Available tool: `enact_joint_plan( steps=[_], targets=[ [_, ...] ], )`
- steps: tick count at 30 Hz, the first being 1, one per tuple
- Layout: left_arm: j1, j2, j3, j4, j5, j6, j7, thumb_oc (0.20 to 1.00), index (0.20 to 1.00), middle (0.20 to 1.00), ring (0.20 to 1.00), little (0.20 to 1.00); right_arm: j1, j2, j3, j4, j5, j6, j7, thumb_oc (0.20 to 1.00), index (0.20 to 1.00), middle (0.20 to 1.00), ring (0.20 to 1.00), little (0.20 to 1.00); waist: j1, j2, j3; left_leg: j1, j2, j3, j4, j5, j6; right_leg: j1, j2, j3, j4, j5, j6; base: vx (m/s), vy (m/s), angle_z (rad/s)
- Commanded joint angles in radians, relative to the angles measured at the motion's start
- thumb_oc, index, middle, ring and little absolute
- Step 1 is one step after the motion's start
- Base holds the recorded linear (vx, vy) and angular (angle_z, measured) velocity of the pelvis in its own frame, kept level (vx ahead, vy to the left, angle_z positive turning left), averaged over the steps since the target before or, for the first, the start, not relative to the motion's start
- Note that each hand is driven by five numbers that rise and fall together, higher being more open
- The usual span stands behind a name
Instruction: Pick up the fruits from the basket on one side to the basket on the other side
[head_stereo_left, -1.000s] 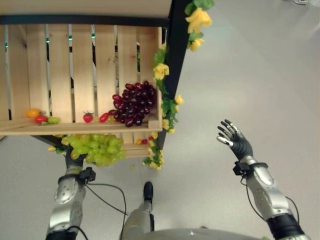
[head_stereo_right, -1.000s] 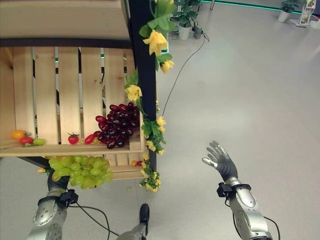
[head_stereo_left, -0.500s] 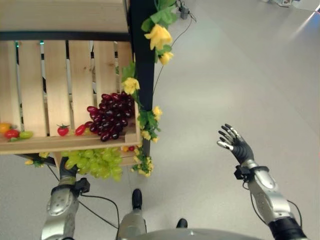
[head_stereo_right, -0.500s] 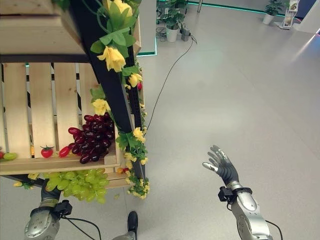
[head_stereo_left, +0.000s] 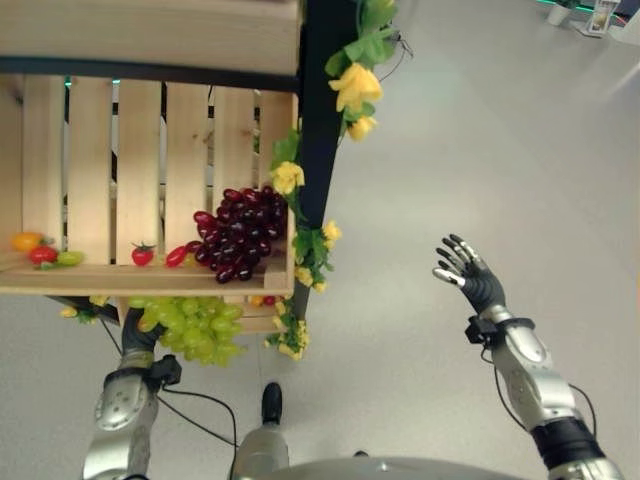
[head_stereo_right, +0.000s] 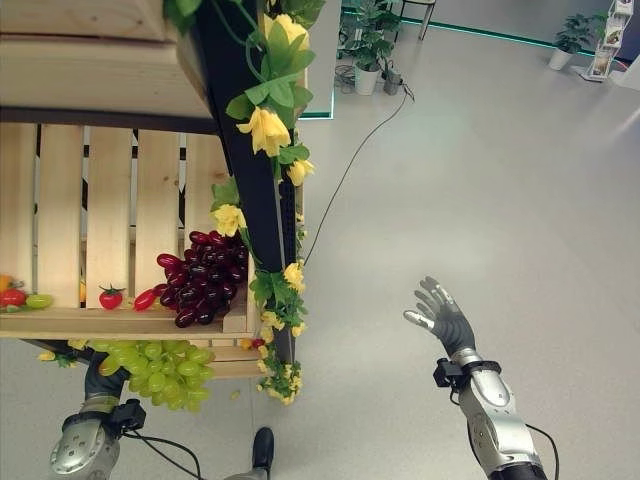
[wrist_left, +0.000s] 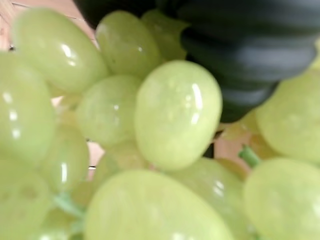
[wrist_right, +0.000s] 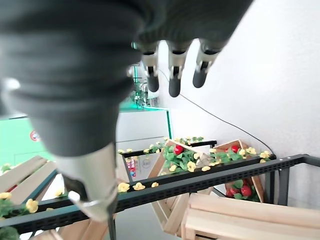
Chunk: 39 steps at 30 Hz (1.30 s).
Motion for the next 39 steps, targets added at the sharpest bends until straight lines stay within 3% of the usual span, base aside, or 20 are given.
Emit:
enact_joint_plan(
  steps=[1, 11, 12, 14, 15, 16, 17, 18, 19, 21, 24, 25, 26, 30, 32, 33, 35, 37, 38, 39],
  targets=[
    [-0.11, 0.019, 0.018, -0.066, -0.011, -0.075, -0.008, 0.2, 0.2, 0.2, 0.2, 0.2, -0.022, -0.033, -0.04, -0.004, 0.021, -0.057, -0.013, 1.0, 1.0, 1.0, 1.0, 1.0, 0.012, 0.026, -0.066, 0.124, -0.02, -0.003, 0.042, -0.161, -0.032, -0.105, -0.015, -0.008, 0.004, 0.103, 0.034, 0.04, -0.009, 0.13],
    [-0.136, 0.027, -0.03, -0.069, -0.029, -0.08, -0.018, 0.2, 0.2, 0.2, 0.2, 0.2, -0.038, -0.063, -0.036, -0.031, 0.01, -0.067, -0.027, 1.0, 1.0, 1.0, 1.0, 1.0, 0.03, 0.054, -0.018, 0.089, -0.019, -0.085, 0.089, -0.165, -0.049, -0.088, -0.052, -0.015, 0.004, 0.104, 0.023, 0.01, -0.082, 0.19],
    [-0.148, 0.031, -0.052, -0.08, -0.028, -0.077, -0.026, 0.2, 0.2, 0.2, 0.2, 0.2, -0.028, -0.074, -0.055, -0.044, 0.007, -0.073, -0.038, 1.0, 1.0, 1.0, 1.0, 1.0, 0.038, 0.074, -0.005, 0.063, -0.005, -0.148, 0.045, -0.1, -0.084, -0.095, -0.05, -0.063, 0.01, 0.094, 0.014, -0.15, -0.207, 0.42],
    [-0.163, 0.028, -0.07, -0.083, -0.03, -0.079, -0.026, 0.2, 0.2, 0.2, 0.2, 0.2, -0.017, -0.079, -0.075, -0.053, 0.008, -0.083, -0.048, 1.0, 1.0, 1.0, 1.0, 1.0, 0.037, 0.085, 0.003, 0.023, 0.008, -0.233, 0.011, -0.043, -0.119, -0.106, -0.056, -0.118, 0.019, 0.082, 0.005, -0.13, -0.151, 0.84],
    [-0.176, 0.022, -0.074, -0.077, -0.034, -0.078, -0.021, 0.2, 0.2, 0.2, 0.2, 0.2, -0.019, -0.093, -0.076, -0.057, 0.001, -0.087, -0.054, 1.0, 1.0, 1.0, 1.0, 1.0, 0.032, 0.076, 0.007, 0.033, 0.014, -0.288, 0.015, -0.076, -0.133, -0.112, -0.064, -0.12, 0.032, 0.054, 0.008, -0.1, -0.028, 1.42],
    [-0.179, 0.022, -0.076, -0.077, -0.034, -0.079, -0.022, 0.2, 0.2, 0.2, 0.2, 0.2, -0.02, -0.093, -0.078, -0.057, 0.001, -0.087, -0.055, 1.0, 1.0, 1.0, 1.0, 1.0, 0.031, 0.08, 0.015, 0.021, 0.007, -0.291, 0.024, -0.06, -0.127, -0.12, -0.074, -0.139, 0.041, 0.073, 0.003, -0.09, -0.04, 1.46],
    [-0.183, 0.019, -0.075, -0.074, -0.047, -0.079, -0.028, 0.2, 0.2, 0.2, 0.2, 0.2, -0.039, -0.088, -0.067, -0.047, 0.022, -0.085, -0.052, 1.0, 1.0, 1.0, 1.0, 1.0, 0.014, 0.075, 0.009, 0.067, 0.02, -0.318, 0.094, -0.14, -0.124, -0.144, -0.081, -0.134, 0.066, 0.062, 0.008, -0.12, 0.024, 0.77],
    [-0.183, 0.019, -0.075, -0.074, -0.047, -0.079, -0.028, 0.2, 0.2, 0.2, 0.2, 0.2, -0.039, -0.089, -0.067, -0.047, 0.022, -0.085, -0.052, 1.0, 1.0, 1.0, 1.0, 1.0, 0.013, 0.075, 0.009, 0.065, 0.02, -0.319, 0.096, -0.141, -0.124, -0.145, -0.081, -0.134, 0.066, 0.061, 0.008, -0.17, 0.094, 0.24],
    [-0.172, 0.012, -0.069, -0.08, -0.06, -0.076, -0.042, 0.2, 0.2, 0.2, 0.2, 0.2, -0.033, -0.085, -0.073, -0.044, 0.019, -0.091, -0.046, 1.0, 1.0, 1.0, 1.0, 1.0, -0.018, 0.084, -0.01, 0.142, 0.062, -0.314, 0.196, -0.168, -0.127, -0.183, -0.089, -0.15, 0.077, 0.072, -0.005, -0.16, 0.183, -0.04],
    [-0.154, 0.009, -0.06, -0.087, -0.064, -0.078, -0.042, 0.2, 0.2, 0.2, 0.2, 0.2, -0.022, -0.078, -0.079, -0.049, 0.021, -0.093, -0.053, 1.0, 1.0, 1.0, 1.0, 1.0, -0.033, 0.098, -0.011, 0.202, 0.085, -0.349, 0.215, -0.182, -0.135, -0.214, -0.08, -0.133, 0.095, 0.08, -0.009, -0.14, 0.199, 0.28],
    [-0.144, 0.018, -0.048, -0.088, -0.058, -0.08, -0.034, 0.2, 0.2, 0.2, 0.2, 0.2, -0.014, -0.061, -0.089, -0.056, 0.03, -0.09, -0.059, 1.0, 1.0, 1.0, 1.0, 1.0, -0.045, 0.096, -0.004, 0.216, 0.098, -0.331, 0.189, -0.208, -0.126, -0.23, -0.073, -0.119, 0.103, 0.096, 0.0, -0.12, 0.204, 0.07],
    [-0.14, 0.032, -0.045, -0.091, -0.054, -0.074, -0.029, 0.2, 0.2, 0.2, 0.2, 0.2, -0.015, -0.043, -0.085, -0.045, 0.05, -0.094, -0.066, 1.0, 1.0, 1.0, 1.0, 1.0, -0.052, 0.071, 0.002, 0.226, 0.099, -0.269, 0.188, -0.272, -0.099, -0.237, -0.068, -0.11, 0.106, 0.107, 0.002, -0.08, 0.114, 0.01],
    [-0.14, 0.033, -0.045, -0.091, -0.054, -0.074, -0.029, 0.2, 0.2, 0.2, 0.2, 0.2, -0.015, -0.042, -0.085, -0.045, 0.049, -0.094, -0.066, 1.0, 1.0, 1.0, 1.0, 1.0, -0.049, 0.07, 0.002, 0.227, 0.099, -0.266, 0.191, -0.276, -0.098, -0.238, -0.068, -0.107, 0.106, 0.107, 0.003, -0.15, 0.167, 0.13],
    [-0.152, 0.087, -0.05, -0.102, 0.002, -0.065, -0.021, 0.2, 0.2, 0.2, 0.2, 0.2, -0.019, 0.025, -0.083, -0.025, 0.072, -0.1, -0.086, 1.0, 1.0, 1.0, 1.0, 1.0, -0.041, -0.001, 0.018, 0.22, 0.049, -0.169, 0.219, -0.344, -0.058, -0.274, -0.071, -0.114, 0.109, 0.166, 0.012, -0.26, 0.172, 0.06],
    [-0.155, 0.115, -0.042, -0.099, 0.037, -0.061, -0.012, 0.2, 0.2, 0.2, 0.2, 0.2, -0.027, 0.057, -0.07, -0.014, 0.073, -0.095, -0.084, 1.0, 1.0, 1.0, 1.0, 1.0, -0.041, -0.036, 0.025, 0.236, 0.016, -0.113, 0.226, -0.382, -0.037, -0.314, -0.065, -0.11, 0.13, 0.228, 0.062, -0.19, 0.193, -0.18],
    [-0.155, 0.115, -0.042, -0.099, 0.037, -0.061, -0.012, 0.2, 0.2, 0.2, 0.2, 0.2, -0.027, 0.058, -0.07, -0.014, 0.073, -0.095, -0.084, 1.0, 1.0, 1.0, 1.0, 1.0, -0.039, -0.037, 0.025, 0.236, 0.015, -0.11, 0.226, -0.383, -0.036, -0.315, -0.065, -0.106, 0.131, 0.229, 0.062, -0.1, 0.196, -0.29],
    [-0.138, 0.125, -0.04, -0.106, 0.082, -0.057, -0.006, 0.2, 0.2, 0.2, 0.2, 0.2, -0.039, 0.076, -0.059, 0.002, 0.065, -0.093, -0.078, 1.0, 1.0, 1.0, 1.0, 1.0, -0.06, -0.042, 0.053, 0.247, -0.04, -0.058, 0.21, -0.379, -0.008, -0.432, -0.055, -0.125, 0.247, 0.364, 0.162, -0.23, 0.296, -0.26],
    [-0.131, 0.12, -0.04, -0.11, 0.094, -0.061, -0.007, 0.2, 0.2, 0.2, 0.2, 0.2, -0.028, 0.081, -0.063, -0.001, 0.06, -0.087, -0.073, 1.0, 1.0, 1.0, 1.0, 1.0, -0.063, -0.039, 0.049, 0.244, -0.056, -0.058, 0.208, -0.369, -0.005, -0.418, -0.053, -0.084, 0.197, 0.374, 0.162, -0.16, 0.202, -0.43],
    [-0.111, 0.087, -0.046, -0.102, 0.075, -0.068, -0.019, 0.2, 0.2, 0.2, 0.2, 0.2, -0.013, 0.086, -0.061, 0.015, 0.049, -0.085, -0.071, 1.0, 1.0, 1.0, 1.0, 1.0, -0.058, -0.001, 0.026, 0.246, -0.058, -0.055, 0.181, -0.356, 0.011, -0.354, -0.118, -0.089, 0.103, 0.333, 0.139, -0.12, 0.188, -0.47],
    [-0.111, 0.086, -0.045, -0.102, 0.075, -0.068, -0.019, 0.2, 0.2, 0.2, 0.2, 0.2, -0.013, 0.085, -0.061, 0.015, 0.05, -0.085, -0.071, 1.0, 1.0, 1.0, 1.0, 1.0, -0.059, -0.004, 0.026, 0.246, -0.063, -0.056, 0.178, -0.351, 0.012, -0.355, -0.123, -0.089, 0.101, 0.336, 0.139, -0.13, 0.099, -0.38]
  ],
)
